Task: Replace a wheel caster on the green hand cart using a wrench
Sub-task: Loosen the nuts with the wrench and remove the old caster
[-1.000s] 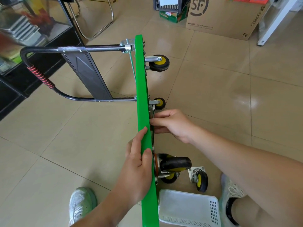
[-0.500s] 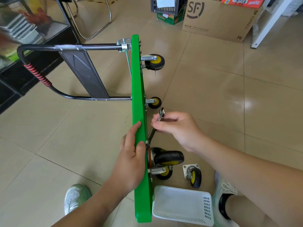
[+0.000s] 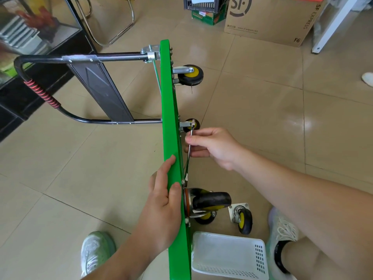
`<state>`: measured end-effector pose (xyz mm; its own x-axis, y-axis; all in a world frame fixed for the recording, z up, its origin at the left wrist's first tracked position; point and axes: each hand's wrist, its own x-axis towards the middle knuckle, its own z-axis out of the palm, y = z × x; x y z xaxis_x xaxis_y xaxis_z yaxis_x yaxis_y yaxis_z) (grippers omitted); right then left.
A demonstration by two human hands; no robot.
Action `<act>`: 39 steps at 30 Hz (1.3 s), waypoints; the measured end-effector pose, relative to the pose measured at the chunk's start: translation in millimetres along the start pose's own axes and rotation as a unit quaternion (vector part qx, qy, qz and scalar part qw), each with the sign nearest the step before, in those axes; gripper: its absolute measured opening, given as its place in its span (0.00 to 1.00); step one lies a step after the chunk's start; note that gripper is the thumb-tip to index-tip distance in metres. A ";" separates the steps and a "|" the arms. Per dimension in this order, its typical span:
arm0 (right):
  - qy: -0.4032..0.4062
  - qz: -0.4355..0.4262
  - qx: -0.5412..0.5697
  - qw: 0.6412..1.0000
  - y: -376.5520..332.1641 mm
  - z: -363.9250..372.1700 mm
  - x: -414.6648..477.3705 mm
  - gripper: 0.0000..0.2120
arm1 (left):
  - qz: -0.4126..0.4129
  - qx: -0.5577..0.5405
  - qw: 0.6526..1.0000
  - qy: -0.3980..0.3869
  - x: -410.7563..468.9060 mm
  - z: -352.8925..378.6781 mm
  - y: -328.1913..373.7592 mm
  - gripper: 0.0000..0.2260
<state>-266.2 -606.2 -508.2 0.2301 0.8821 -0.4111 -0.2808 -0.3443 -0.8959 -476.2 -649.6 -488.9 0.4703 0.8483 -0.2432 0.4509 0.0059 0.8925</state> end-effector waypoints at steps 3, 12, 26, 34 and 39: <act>0.006 0.003 -0.001 1.000 1.1 0.7 8.2 0.07 | 0.001 0.001 1.000 0.000 -0.2 -0.2 0.6 0.22; -0.010 0.022 -0.013 1.000 11.7 4.4 18.5 0.07 | 0.002 -0.005 1.000 0.000 0.0 -0.7 2.3 0.22; 0.001 0.060 0.039 0.997 31.9 -2.9 30.2 0.07 | 0.005 -0.010 1.000 0.002 0.2 0.8 1.7 0.22; -0.005 0.054 -0.015 0.998 32.5 7.6 26.1 0.11 | 0.005 -0.006 1.000 -0.003 -0.4 -0.9 3.1 0.22; -0.005 0.036 -0.023 0.999 24.5 9.3 14.4 0.08 | 0.003 -0.004 1.000 -0.002 -0.1 0.1 3.9 0.22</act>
<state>-278.4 -598.9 -534.5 0.2020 0.8579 -0.4725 -0.2527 -0.4205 -0.8714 -474.4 -649.7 -485.4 0.4757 0.8467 -0.2384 0.4410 0.0049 0.8975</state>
